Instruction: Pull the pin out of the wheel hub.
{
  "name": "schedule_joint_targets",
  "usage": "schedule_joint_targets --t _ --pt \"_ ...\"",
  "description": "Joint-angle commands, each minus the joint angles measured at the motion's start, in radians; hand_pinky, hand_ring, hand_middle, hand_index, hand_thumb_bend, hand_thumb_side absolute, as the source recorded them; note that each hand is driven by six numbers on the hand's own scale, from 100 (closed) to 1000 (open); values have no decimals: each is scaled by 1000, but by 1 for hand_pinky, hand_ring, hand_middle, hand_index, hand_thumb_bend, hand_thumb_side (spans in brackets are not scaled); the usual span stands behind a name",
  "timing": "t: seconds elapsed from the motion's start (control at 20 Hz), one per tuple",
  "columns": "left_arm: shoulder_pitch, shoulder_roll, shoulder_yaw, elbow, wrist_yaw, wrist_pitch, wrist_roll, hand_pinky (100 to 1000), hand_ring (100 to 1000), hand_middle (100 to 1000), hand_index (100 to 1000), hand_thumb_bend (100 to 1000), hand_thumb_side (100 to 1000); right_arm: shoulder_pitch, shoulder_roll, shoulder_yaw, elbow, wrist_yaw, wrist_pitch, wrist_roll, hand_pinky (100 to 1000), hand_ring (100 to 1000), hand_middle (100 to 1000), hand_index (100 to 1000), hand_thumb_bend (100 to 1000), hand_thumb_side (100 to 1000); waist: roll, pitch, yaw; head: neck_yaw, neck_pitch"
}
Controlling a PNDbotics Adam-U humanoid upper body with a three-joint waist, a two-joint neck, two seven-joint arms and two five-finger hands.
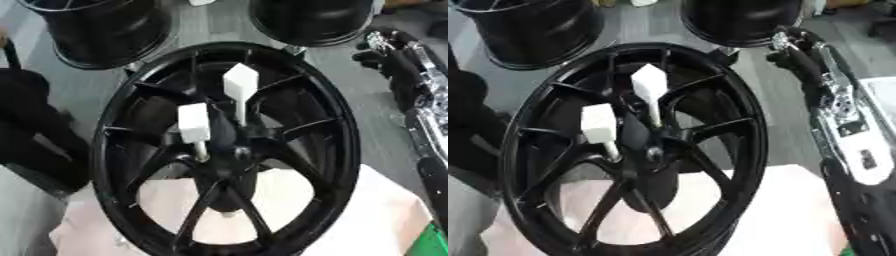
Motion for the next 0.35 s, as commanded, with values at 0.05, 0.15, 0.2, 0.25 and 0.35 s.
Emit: schedule_joint_targets --t 0.05,0.15,0.2,0.25,0.35 --pt "5 -154 46 -81 172 -76 265 788 740 667 743 441 509 -15 -9 -15 -26 -9 -1 -11 837 677 626 809 100 507 -7 -19 -2 1 -1" --pt "28 -270 56 -87 290 -153 407 787 741 672 738 443 516 -19 -3 -16 -28 -13 -2 -13 837 677 626 808 100 507 -14 -16 -5 4 -2" --pt "39 -317 61 -80 336 -192 467 787 744 681 737 442 511 -21 0 -16 -29 -14 -2 -14 837 677 626 808 100 506 -18 -15 -7 5 -3" --pt "47 -352 61 -70 367 -227 516 787 751 688 739 444 514 -23 3 -16 -31 -16 -2 -15 837 677 626 808 100 506 -21 -14 -8 6 -2" --pt "57 -388 54 -51 402 -273 573 794 799 735 759 464 518 -25 5 -17 -33 -18 -3 -16 837 677 626 808 100 506 -24 -13 -10 9 -1"
